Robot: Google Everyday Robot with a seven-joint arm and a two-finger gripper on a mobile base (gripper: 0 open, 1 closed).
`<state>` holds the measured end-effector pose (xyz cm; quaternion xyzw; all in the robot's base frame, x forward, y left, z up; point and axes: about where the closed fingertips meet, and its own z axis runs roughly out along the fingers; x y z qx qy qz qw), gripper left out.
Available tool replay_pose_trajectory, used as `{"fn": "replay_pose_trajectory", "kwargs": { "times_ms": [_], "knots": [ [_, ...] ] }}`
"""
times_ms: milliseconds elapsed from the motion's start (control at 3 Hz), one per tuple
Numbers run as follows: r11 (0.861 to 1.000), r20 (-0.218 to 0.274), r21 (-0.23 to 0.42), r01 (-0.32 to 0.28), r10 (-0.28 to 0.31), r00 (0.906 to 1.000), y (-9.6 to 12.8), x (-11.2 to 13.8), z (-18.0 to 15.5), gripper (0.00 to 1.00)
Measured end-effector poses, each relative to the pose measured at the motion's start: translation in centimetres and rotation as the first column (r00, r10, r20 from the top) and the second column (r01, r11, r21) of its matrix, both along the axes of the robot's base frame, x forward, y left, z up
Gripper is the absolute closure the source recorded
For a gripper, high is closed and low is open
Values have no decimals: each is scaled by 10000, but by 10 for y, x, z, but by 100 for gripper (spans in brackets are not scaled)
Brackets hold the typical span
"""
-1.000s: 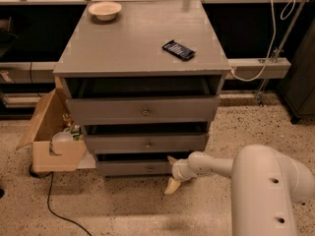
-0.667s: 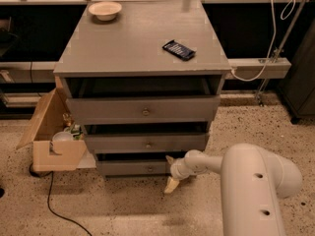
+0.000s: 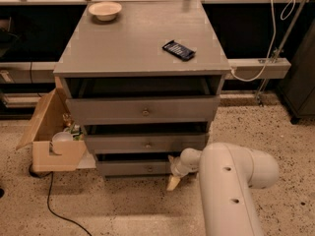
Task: Open bottom drawer
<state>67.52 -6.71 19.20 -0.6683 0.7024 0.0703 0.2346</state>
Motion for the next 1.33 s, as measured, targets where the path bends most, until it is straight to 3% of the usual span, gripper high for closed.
{"fn": "replay_pose_trajectory", "kwargs": {
  "times_ms": [333,667,1000,1333],
  "knots": [
    [9996,-116,-281,-26,22,9999,1,12,-17,0],
    [9987,-444,-462,-226,205,9988,6,17,-39,18],
    [9987,-306,-470,-182,167,9994,-3,18,-37,42],
    [9987,-240,-489,-121,109,9997,-8,15,-28,73]
  ]
}}
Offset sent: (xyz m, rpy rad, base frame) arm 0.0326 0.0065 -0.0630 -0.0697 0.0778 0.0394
